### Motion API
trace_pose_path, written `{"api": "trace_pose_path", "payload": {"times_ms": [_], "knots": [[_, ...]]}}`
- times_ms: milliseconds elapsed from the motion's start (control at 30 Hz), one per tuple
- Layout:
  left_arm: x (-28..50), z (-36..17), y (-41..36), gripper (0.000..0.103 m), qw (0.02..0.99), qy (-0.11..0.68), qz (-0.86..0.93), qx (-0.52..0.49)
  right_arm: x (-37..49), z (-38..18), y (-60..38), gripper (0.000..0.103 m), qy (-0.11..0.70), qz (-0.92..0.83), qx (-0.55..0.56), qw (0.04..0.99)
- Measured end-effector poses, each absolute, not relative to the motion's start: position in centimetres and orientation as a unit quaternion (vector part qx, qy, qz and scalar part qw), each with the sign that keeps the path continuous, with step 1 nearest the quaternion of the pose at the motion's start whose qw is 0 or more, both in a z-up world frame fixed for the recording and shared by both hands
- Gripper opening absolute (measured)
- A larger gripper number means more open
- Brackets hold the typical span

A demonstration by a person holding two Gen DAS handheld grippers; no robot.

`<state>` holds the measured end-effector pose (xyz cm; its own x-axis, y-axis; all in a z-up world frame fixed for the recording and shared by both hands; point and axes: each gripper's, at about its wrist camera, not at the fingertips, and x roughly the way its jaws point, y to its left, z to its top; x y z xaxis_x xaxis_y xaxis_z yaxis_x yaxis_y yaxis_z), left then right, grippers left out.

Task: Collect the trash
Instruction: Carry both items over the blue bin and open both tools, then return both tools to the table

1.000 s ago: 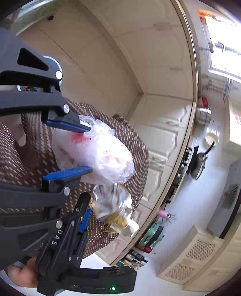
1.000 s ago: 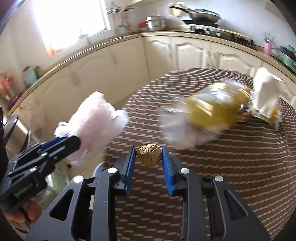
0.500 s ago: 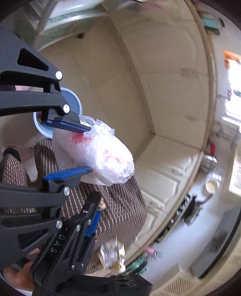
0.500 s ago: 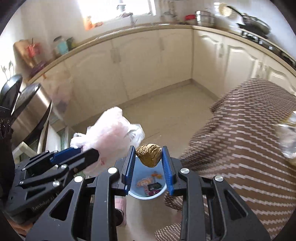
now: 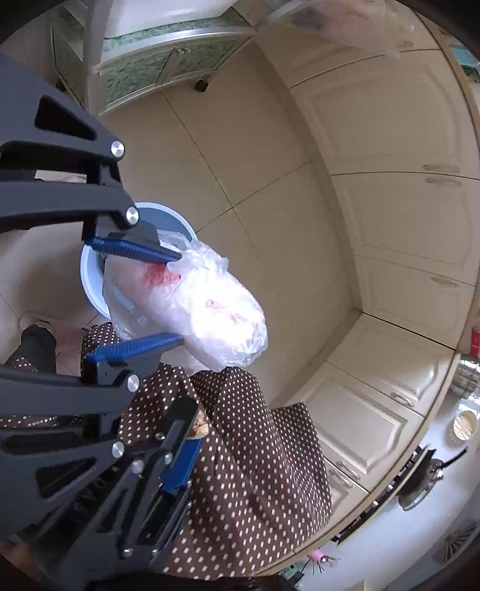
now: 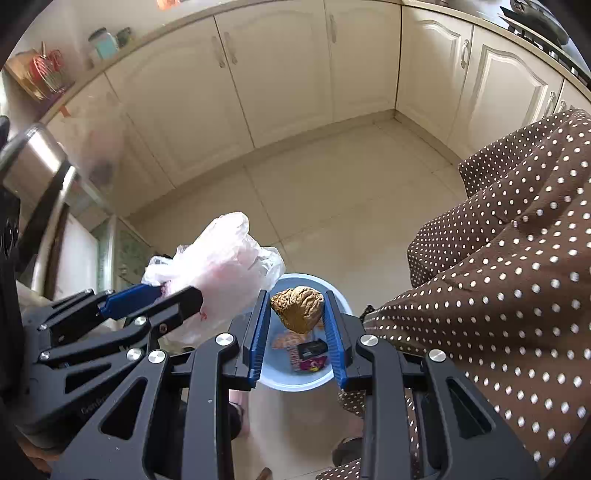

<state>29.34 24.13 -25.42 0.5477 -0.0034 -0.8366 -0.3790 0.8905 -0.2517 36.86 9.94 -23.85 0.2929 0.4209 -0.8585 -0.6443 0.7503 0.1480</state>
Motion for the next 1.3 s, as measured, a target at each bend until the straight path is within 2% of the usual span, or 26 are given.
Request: {"api": "trace_pose_path", "payload": {"times_ms": [300, 933, 1033, 1067, 1167, 1300], "knots": [[30.9, -26.4, 25.2, 0.047, 0.852, 0.463, 0.116, -0.212, 38.1, -25.4, 10.2, 0.027, 0.494, 0.313, -0.125, 0.801], [29.5, -24.5, 26.1, 0.047, 0.859, 0.45, 0.128, -0.207, 37.7, -24.5, 12.1, 0.028, 0.485, 0.333, -0.123, 0.799], [29.3, -24.0, 26.4, 0.047, 0.862, 0.445, 0.129, -0.206, 37.8, -24.0, 12.4, 0.029, 0.478, 0.336, -0.117, 0.803], [29.2, -23.8, 26.5, 0.047, 0.862, 0.444, 0.13, -0.205, 37.8, -23.7, 12.4, 0.034, 0.475, 0.335, -0.115, 0.806], [29.0, -23.2, 26.5, 0.047, 0.864, 0.44, 0.132, -0.205, 37.7, -23.0, 12.6, 0.04, 0.467, 0.332, -0.117, 0.811], [28.5, -21.9, 26.2, 0.047, 0.87, 0.431, 0.128, -0.203, 37.3, -21.6, 12.1, 0.04, 0.455, 0.333, -0.118, 0.818]]}}
